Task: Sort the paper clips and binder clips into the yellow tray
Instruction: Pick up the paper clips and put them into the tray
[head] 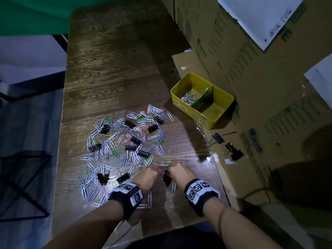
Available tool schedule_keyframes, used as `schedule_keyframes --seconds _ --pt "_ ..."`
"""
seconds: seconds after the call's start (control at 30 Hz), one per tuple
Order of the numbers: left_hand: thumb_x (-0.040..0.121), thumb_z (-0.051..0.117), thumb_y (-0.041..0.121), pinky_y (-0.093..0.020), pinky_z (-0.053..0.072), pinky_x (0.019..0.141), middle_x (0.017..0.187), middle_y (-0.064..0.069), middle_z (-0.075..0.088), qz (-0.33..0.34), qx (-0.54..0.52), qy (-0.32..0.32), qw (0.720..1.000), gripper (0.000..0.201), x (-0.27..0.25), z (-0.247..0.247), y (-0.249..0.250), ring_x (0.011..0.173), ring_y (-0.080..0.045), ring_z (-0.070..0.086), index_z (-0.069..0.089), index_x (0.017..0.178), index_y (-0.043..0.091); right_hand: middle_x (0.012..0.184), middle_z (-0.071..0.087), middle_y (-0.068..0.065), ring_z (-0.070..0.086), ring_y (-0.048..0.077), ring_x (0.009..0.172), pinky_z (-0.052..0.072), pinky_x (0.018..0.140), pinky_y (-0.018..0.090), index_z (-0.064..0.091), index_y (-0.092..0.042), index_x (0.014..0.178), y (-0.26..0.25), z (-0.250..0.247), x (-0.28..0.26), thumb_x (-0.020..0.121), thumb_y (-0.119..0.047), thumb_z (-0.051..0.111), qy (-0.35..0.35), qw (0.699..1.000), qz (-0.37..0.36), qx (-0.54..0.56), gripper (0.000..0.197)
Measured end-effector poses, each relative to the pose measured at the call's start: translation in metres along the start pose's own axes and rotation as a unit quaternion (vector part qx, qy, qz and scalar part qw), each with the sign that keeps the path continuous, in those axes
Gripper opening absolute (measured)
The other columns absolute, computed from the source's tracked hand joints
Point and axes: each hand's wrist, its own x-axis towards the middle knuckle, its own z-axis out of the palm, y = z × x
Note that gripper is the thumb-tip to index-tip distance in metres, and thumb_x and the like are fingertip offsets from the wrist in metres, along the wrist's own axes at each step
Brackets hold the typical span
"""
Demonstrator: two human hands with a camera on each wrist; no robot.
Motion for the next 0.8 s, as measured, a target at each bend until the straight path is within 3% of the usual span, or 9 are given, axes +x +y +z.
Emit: schedule_keyframes --seconds 0.07,0.23,0.43,0.53,0.63,0.73,0.8 --pt "0.087 0.046 0.032 -0.033 0.051 0.080 0.099 -0.008 0.071 -0.026 -0.037 -0.008 0.999 0.032 0.001 -0.006 -0.001 0.092 -0.023 0.064 0.067 0.106 0.017 0.111 0.056 0.022 0.062 0.036 0.101 0.051 0.083 0.044 0.059 0.007 0.111 0.002 0.002 0.001 0.091 0.003 0.041 -0.003 1.000 -0.015 -0.023 0.027" --pt "0.080 0.068 0.019 -0.028 0.048 0.074 0.087 -0.004 0.074 -0.105 -0.114 0.025 0.988 0.017 0.002 -0.015 -0.004 0.078 -0.017 0.067 0.073 0.097 0.020 0.109 0.059 0.022 0.063 0.036 0.099 0.050 0.081 0.040 0.059 0.004 0.111 0.007 0.006 0.005 0.089 0.007 0.045 -0.002 1.000 -0.015 -0.019 0.027" --pt "0.075 0.076 0.017 -0.022 0.051 0.068 0.080 0.001 0.074 -0.179 -0.207 0.030 0.961 0.018 0.001 -0.024 -0.012 0.064 -0.003 0.063 0.075 0.093 0.016 0.099 0.064 0.016 0.063 0.029 0.091 0.049 0.078 0.031 0.066 -0.006 0.095 0.012 0.003 0.007 0.090 -0.008 0.053 0.014 0.992 0.043 0.116 0.014" --pt "0.075 0.075 0.017 -0.017 0.051 0.065 0.076 0.008 0.072 -0.226 -0.258 0.029 0.939 0.016 0.000 -0.031 -0.018 0.063 0.001 0.063 0.074 0.091 0.019 0.097 0.069 0.008 0.062 0.018 0.084 0.044 0.072 0.019 0.072 -0.009 0.088 0.020 -0.001 0.009 0.085 -0.011 0.065 0.022 0.981 0.052 0.186 0.008" --pt "0.074 0.075 0.012 -0.023 0.054 0.062 0.068 0.007 0.072 -0.258 -0.338 0.026 0.905 0.013 0.000 -0.041 -0.020 0.063 -0.010 0.065 0.072 0.081 0.024 0.088 0.071 0.005 0.058 0.009 0.073 0.045 0.067 0.017 0.073 -0.006 0.085 0.027 -0.002 0.008 0.079 -0.006 0.070 0.008 0.971 0.044 0.236 0.007" --pt "0.074 0.074 0.005 -0.025 0.054 0.063 0.068 -0.002 0.072 -0.266 -0.409 0.027 0.872 0.009 0.005 -0.055 -0.019 0.062 -0.017 0.064 0.072 0.079 0.012 0.073 0.068 0.002 0.057 0.009 0.064 0.052 0.068 0.023 0.074 -0.007 0.083 0.033 -0.004 0.008 0.074 -0.005 0.072 0.026 0.955 0.061 0.289 0.009" --pt "0.075 0.072 0.003 -0.025 0.055 0.062 0.069 -0.006 0.071 -0.268 -0.443 0.010 0.855 0.007 0.013 -0.071 -0.017 0.060 -0.015 0.064 0.071 0.079 0.008 0.075 0.071 0.002 0.059 0.008 0.063 0.054 0.067 0.020 0.074 -0.007 0.084 0.036 -0.010 0.008 0.074 -0.005 0.074 0.041 0.935 0.087 0.341 0.010"
